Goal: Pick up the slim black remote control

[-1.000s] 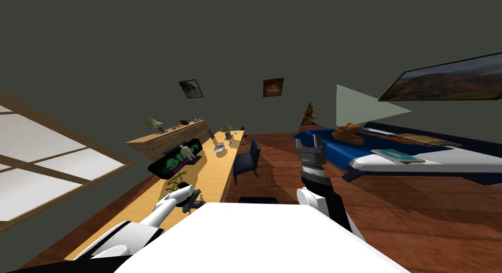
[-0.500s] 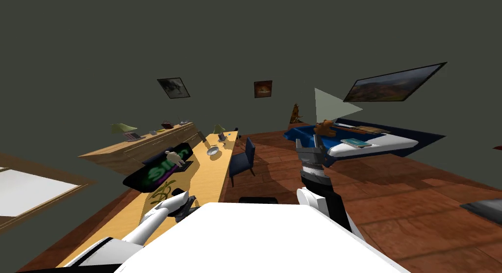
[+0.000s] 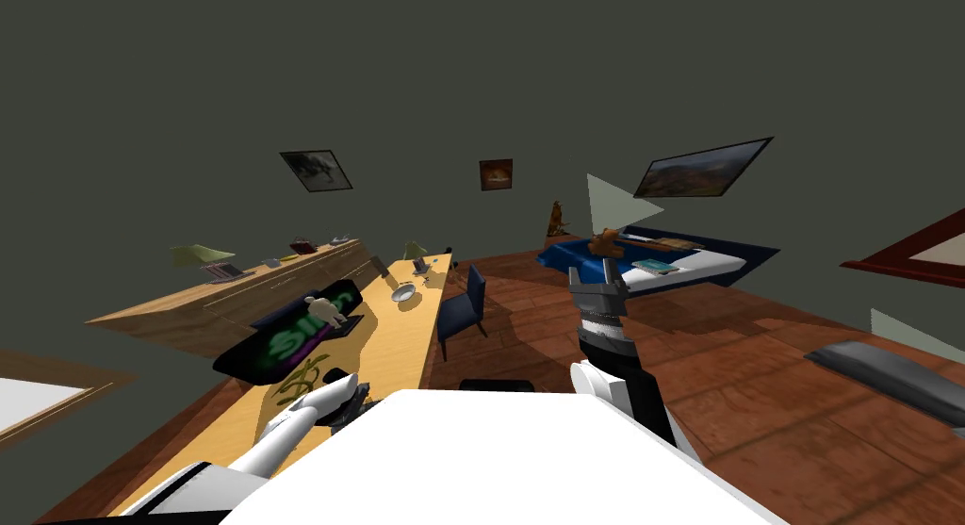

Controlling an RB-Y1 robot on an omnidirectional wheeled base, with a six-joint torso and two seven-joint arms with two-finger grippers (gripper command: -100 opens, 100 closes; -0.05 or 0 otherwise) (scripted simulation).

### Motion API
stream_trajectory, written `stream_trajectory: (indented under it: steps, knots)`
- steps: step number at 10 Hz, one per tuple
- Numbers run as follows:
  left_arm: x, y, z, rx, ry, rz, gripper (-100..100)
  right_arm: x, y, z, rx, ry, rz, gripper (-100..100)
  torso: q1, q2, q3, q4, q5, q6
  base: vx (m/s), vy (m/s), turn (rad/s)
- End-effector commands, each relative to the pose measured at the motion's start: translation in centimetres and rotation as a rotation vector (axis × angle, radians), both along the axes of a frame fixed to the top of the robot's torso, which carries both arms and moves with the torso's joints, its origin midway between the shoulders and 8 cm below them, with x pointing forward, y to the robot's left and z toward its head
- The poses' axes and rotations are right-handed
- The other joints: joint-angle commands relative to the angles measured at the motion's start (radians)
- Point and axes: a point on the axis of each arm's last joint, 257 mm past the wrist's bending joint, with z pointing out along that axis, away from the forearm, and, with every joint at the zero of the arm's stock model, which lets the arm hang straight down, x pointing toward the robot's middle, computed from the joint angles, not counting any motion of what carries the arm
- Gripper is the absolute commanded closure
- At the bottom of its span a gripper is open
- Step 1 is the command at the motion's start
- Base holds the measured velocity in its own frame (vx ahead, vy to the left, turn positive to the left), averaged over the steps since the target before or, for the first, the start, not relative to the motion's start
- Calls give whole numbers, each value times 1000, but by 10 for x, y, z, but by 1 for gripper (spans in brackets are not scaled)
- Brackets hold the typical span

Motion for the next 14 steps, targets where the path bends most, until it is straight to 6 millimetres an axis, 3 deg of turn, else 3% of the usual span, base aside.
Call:
stream_trajectory:
  steps: [1,4,5,6,7,10,12,13,14]
  knots:
    - [0,0,0,0,0,0,100,0,0,0,0,0,0,0,0,0,0,0,0,0,-7,-1,17]
    - [-1,0,0,0,2,2,100,0,0,0,0,0,0,0,2,-3,-2,0,2,1,0,0,0]
    - [-1,0,0,0,2,1,0,0,0,0,0,0,0,0,3,-3,-2,0,2,1,0,0,0]
    - [13,-4,2,-2,-1,-42,100,0,0,0,0,0,0,0,3,-3,-2,0,2,1,55,-7,406]
    - [28,-8,3,-4,-3,-82,100,0,0,0,0,0,0,0,2,-5,-3,-1,1,-2,128,-37,468]
    - [43,-12,4,-5,-1,-138,100,0,0,0,0,0,0,0,1,-11,-6,-2,1,0,104,-29,229]
    - [73,-20,8,-7,-2,-230,100,0,0,0,0,0,0,0,1,-8,-5,-1,1,-1,93,-34,390]
    - [73,-20,8,-6,-1,-236,100,0,0,0,0,0,0,0,0,-10,-5,-1,1,0,82,-51,200]
    - [87,-25,11,-6,-1,-285,100,0,0,0,0,0,0,0,0,-9,-5,-1,1,1,73,-36,326]
